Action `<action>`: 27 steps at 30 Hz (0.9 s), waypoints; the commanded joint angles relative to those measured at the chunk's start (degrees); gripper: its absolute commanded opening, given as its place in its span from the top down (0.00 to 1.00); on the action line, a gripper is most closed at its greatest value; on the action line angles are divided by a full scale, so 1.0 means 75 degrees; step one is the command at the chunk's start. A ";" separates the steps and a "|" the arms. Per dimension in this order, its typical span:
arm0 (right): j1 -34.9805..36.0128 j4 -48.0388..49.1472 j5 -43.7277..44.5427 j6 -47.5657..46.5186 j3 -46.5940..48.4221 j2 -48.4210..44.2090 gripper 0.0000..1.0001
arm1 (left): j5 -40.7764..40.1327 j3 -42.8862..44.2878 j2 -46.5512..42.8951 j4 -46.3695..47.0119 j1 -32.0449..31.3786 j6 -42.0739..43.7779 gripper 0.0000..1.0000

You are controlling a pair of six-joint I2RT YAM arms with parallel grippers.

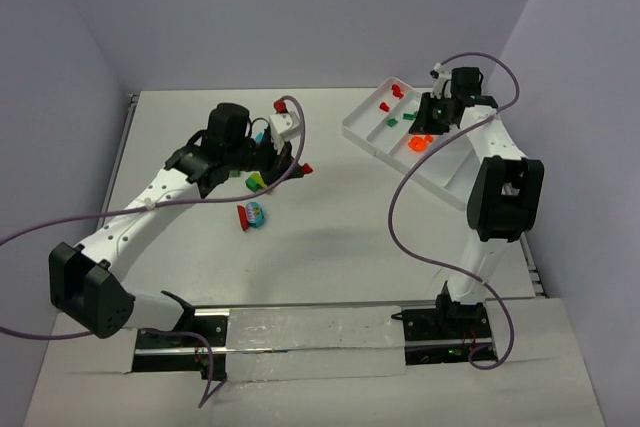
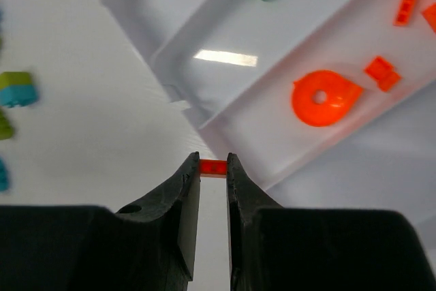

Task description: Sort the legos into containers by color

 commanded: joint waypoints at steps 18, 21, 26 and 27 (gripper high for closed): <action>-0.0434 -0.0153 0.2190 -0.0347 0.3084 0.2984 0.91 | -0.0596 0.0356 0.0751 0.0856 0.0067 -0.2157 1.00; -0.0445 -0.0182 0.2157 -0.0243 0.3499 0.3289 0.67 | -0.0607 0.0169 0.0732 0.1023 0.0080 -0.2250 1.00; -0.0448 -0.0298 0.2034 -0.0115 0.3922 0.3413 0.44 | -0.0654 0.0066 0.0751 0.1044 0.0091 -0.2192 1.00; -0.0455 -0.0332 0.1958 -0.0073 0.3959 0.3388 0.41 | -0.0656 0.0034 0.0755 0.1039 0.0091 -0.2190 1.00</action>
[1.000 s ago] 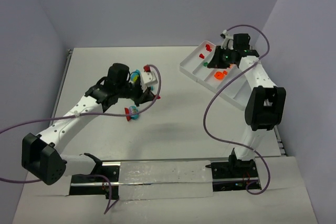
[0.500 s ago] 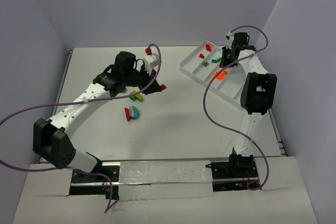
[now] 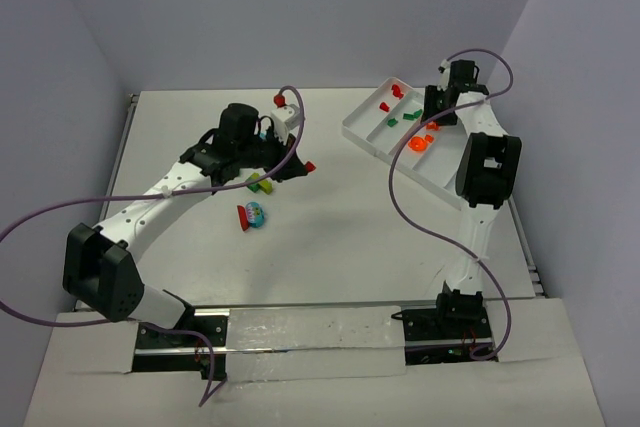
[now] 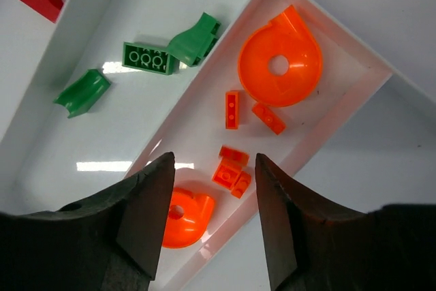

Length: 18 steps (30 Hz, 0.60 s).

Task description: Sort the legos into containers by color

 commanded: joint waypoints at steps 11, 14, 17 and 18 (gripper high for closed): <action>0.0402 -0.0234 -0.1714 0.0221 -0.0448 -0.1947 0.40 | 0.0007 -0.0637 -0.0169 0.0896 0.0128 0.0156 1.00; 0.0634 -0.0275 -0.3135 0.0579 -0.1026 -0.2495 0.41 | 0.0056 -0.0888 -0.0360 0.1205 0.0128 0.0313 1.00; 0.1206 -0.0118 -0.4747 0.0805 -0.2137 -0.3286 0.41 | 0.0057 -0.0943 -0.0366 0.1248 0.0128 0.0618 1.00; 0.1515 0.0072 -0.5167 0.0864 -0.2583 -0.3582 0.41 | 0.0165 -0.0948 -0.0373 0.1260 0.0128 0.0618 1.00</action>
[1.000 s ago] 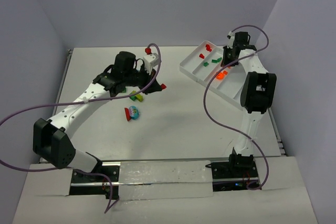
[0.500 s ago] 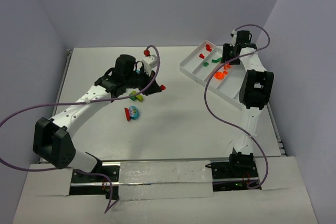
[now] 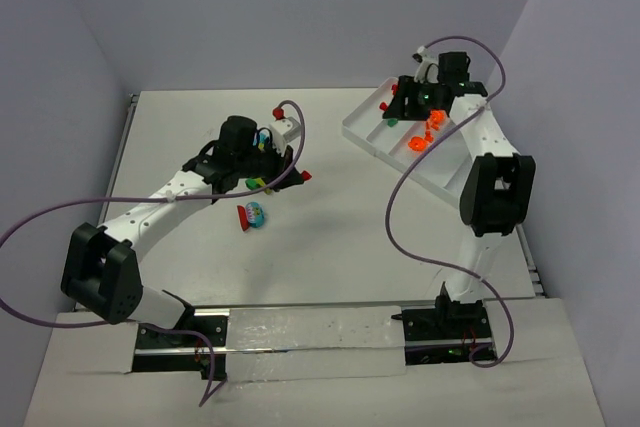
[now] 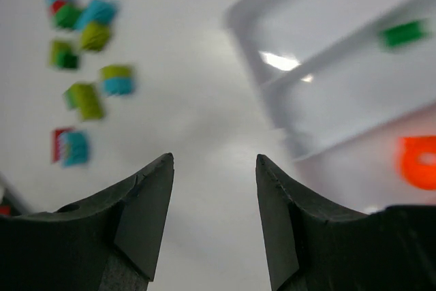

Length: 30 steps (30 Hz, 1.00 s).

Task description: Sort the legos into containers by color

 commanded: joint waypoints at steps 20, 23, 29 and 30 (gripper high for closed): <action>0.3578 0.0699 -0.3377 0.1428 -0.2167 -0.1456 0.38 | 0.0236 0.0107 -0.0388 0.0433 0.0015 0.0646 1.00; 0.3636 0.0787 -0.3517 0.1609 -0.2141 -0.1255 0.39 | 0.0152 0.0139 -0.0371 0.0417 0.0003 0.0682 1.00; 0.3721 0.0849 -0.3652 0.1729 -0.2069 -0.1046 0.58 | 0.0069 0.0118 -0.0365 0.0435 -0.0032 0.0708 1.00; 0.3724 0.0857 -0.3679 0.1753 -0.2080 -0.1049 0.60 | 0.0064 0.0115 -0.0365 0.0435 -0.0032 0.0711 1.00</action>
